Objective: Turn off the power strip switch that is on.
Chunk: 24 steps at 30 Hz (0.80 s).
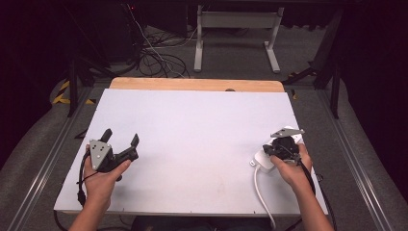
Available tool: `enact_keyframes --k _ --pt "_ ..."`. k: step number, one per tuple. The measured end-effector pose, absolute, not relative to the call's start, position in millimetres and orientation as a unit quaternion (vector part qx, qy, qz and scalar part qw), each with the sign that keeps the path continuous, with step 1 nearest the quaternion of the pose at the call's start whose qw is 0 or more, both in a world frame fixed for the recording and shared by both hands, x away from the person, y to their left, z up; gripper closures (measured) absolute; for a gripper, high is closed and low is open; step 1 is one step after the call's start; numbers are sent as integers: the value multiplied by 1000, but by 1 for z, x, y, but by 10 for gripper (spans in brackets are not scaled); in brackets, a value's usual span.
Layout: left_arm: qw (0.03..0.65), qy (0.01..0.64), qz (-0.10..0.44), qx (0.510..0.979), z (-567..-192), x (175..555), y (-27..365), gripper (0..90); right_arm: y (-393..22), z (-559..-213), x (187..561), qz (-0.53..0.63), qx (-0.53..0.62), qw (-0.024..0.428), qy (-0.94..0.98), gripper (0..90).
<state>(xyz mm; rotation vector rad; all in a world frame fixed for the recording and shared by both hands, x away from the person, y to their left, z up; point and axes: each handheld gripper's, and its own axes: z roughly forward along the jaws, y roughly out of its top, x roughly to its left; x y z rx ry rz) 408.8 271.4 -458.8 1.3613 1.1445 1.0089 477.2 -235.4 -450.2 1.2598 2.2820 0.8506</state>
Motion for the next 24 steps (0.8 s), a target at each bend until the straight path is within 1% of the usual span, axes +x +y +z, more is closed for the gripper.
enact_keyframes --k 24 --pt "523 479 420 566 -459 409 272 85 -236 -451 476 312 448 203 813 900"
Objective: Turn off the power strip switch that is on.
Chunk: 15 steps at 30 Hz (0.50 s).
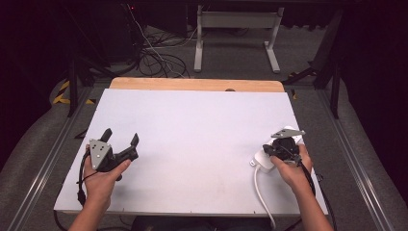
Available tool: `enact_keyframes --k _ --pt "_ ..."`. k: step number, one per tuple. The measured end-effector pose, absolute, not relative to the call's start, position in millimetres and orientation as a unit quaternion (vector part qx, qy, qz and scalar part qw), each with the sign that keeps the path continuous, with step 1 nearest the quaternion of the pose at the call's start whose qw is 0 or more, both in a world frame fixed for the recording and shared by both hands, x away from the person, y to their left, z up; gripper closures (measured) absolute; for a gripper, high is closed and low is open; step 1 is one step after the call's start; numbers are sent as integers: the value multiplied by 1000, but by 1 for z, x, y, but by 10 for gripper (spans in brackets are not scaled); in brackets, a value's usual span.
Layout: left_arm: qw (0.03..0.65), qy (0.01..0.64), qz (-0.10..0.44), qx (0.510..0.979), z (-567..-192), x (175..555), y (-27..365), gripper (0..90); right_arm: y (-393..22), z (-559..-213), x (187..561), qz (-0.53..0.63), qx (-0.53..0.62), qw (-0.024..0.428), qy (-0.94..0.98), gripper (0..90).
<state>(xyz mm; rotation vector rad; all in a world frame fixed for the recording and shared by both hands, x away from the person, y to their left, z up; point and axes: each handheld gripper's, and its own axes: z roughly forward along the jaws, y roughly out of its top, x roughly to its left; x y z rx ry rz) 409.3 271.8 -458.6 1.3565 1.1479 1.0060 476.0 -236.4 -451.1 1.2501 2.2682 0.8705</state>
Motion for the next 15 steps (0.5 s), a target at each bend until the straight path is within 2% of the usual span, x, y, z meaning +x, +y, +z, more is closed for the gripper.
enact_keyframes --k 7,15 --pt "522 479 421 566 -459 410 272 85 -236 -451 475 318 442 215 811 900" --pt "522 479 420 567 -459 410 272 85 -243 -441 470 376 427 252 783 900"
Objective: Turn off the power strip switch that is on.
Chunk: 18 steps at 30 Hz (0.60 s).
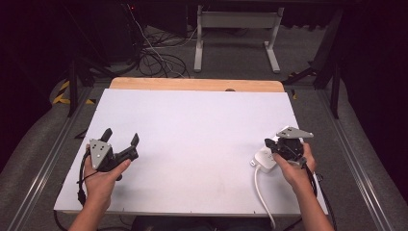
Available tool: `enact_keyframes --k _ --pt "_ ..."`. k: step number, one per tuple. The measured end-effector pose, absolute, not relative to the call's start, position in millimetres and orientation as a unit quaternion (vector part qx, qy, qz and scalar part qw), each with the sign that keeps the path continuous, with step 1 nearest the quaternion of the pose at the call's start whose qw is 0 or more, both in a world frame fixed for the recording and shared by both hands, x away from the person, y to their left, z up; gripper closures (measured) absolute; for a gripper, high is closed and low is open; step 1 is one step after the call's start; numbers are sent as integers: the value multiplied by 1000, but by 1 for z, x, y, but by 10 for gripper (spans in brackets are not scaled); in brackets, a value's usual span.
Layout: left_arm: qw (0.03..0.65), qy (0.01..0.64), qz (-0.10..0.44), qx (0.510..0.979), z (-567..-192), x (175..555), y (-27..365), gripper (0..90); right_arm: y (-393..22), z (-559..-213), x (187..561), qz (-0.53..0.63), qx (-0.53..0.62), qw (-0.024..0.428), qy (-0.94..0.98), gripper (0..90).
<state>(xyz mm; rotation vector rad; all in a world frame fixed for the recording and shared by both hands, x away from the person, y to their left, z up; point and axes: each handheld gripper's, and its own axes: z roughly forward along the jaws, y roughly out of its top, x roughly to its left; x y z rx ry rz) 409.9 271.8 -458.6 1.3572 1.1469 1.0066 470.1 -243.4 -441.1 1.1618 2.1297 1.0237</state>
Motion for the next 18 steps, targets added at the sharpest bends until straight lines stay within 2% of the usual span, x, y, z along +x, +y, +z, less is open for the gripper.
enact_keyframes --k 5,10,15,18 --pt "522 479 420 567 -459 410 272 85 -248 -433 464 419 408 281 761 900" --pt "522 479 420 567 -459 410 272 85 -251 -429 459 451 398 289 745 900" --pt "521 480 421 567 -459 410 272 86 -256 -424 452 495 379 297 724 854" --pt "522 480 419 567 -459 410 272 86 -259 -423 448 506 374 302 716 790"
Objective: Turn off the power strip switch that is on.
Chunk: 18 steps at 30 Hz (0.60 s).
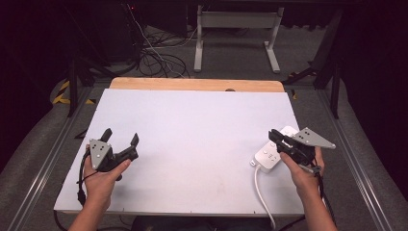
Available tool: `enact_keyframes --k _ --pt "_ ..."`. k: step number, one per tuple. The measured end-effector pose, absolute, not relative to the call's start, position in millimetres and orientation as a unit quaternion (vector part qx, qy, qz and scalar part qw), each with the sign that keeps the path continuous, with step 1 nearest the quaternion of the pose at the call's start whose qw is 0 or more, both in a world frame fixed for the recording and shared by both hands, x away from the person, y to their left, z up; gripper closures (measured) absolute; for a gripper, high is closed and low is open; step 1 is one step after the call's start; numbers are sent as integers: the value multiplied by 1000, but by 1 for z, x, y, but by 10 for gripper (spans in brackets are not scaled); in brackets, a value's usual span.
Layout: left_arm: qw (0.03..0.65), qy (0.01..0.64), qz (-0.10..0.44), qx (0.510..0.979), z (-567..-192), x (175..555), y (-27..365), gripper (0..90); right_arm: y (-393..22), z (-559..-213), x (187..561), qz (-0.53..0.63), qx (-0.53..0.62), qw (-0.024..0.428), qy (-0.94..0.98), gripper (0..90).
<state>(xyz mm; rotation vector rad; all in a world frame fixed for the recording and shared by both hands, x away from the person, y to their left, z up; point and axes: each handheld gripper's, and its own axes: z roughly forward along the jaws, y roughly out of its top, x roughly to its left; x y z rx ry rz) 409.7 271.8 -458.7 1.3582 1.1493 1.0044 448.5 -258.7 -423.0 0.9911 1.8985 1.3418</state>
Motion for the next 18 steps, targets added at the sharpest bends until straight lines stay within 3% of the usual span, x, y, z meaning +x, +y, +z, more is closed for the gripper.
enact_keyframes --k 6,9,12,14,16,18 --pt "520 481 421 566 -459 410 272 86 -263 -422 442 522 375 299 706 686" --pt "521 481 421 566 -459 409 272 86 -265 -420 441 535 382 305 689 418" --pt "521 481 422 565 -459 409 272 87 -269 -422 442 542 397 285 684 213" --pt "522 480 421 566 -459 409 272 88 -272 -423 442 543 400 283 682 117" --pt "521 480 422 566 -459 409 272 88 -276 -424 442 546 400 323 661 21" --pt "521 480 421 566 -459 409 272 89 -277 -424 442 549 395 340 653 16"
